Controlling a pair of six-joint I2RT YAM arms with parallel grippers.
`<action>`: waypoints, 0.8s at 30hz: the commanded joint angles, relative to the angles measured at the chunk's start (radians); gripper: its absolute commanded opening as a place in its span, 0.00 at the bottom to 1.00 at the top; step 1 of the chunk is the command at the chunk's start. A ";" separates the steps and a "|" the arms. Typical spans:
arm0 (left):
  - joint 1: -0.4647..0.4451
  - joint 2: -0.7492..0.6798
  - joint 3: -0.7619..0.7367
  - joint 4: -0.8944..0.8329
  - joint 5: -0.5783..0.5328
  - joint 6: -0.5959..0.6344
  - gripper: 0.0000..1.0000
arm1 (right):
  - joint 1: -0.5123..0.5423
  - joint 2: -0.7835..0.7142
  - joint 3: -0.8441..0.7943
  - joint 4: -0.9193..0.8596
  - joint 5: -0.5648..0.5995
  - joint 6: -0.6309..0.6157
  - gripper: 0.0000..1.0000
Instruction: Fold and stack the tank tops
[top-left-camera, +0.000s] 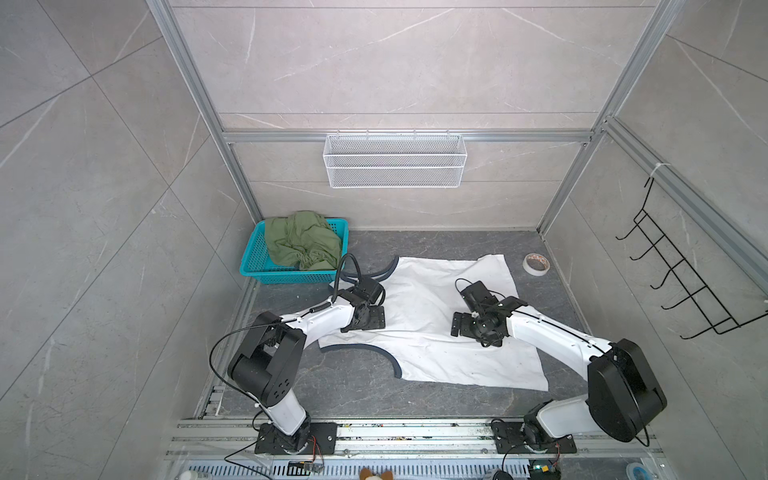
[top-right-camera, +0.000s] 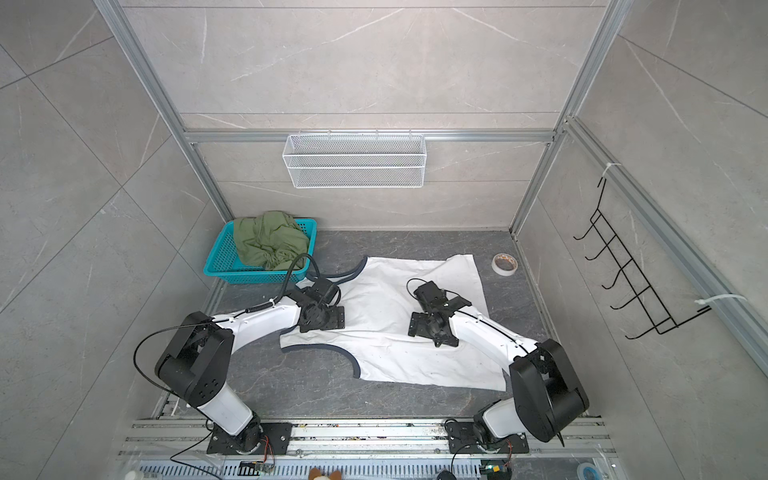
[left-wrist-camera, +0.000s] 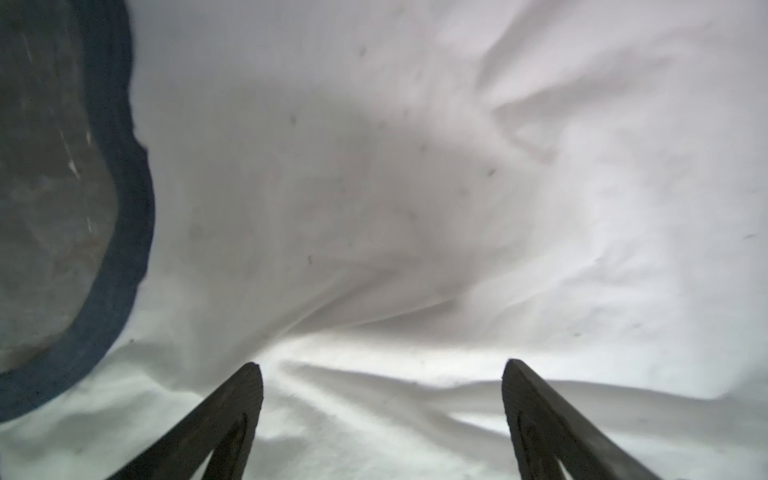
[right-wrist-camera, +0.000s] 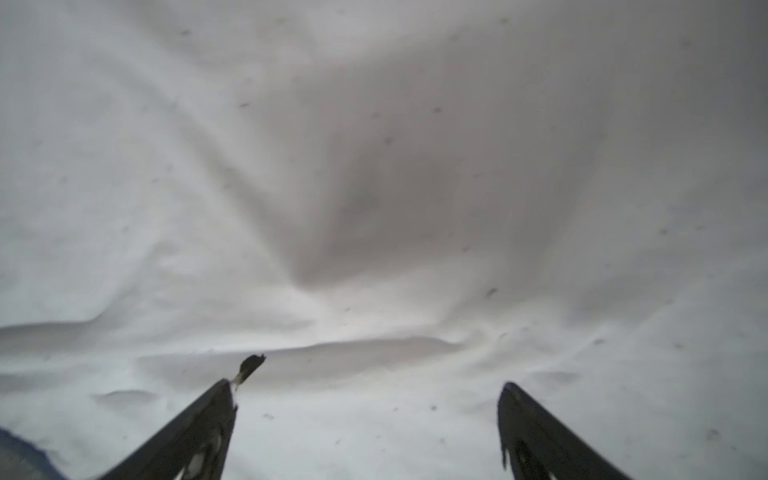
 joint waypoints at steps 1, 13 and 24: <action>0.005 0.033 0.130 0.053 0.048 0.038 0.91 | 0.107 0.013 0.026 -0.019 0.020 0.014 0.99; 0.098 0.420 0.539 0.047 0.159 0.078 0.85 | 0.389 0.131 0.028 0.073 -0.047 0.057 0.98; 0.137 0.589 0.675 0.015 0.106 0.094 0.85 | 0.469 0.229 0.037 0.020 -0.062 0.055 0.98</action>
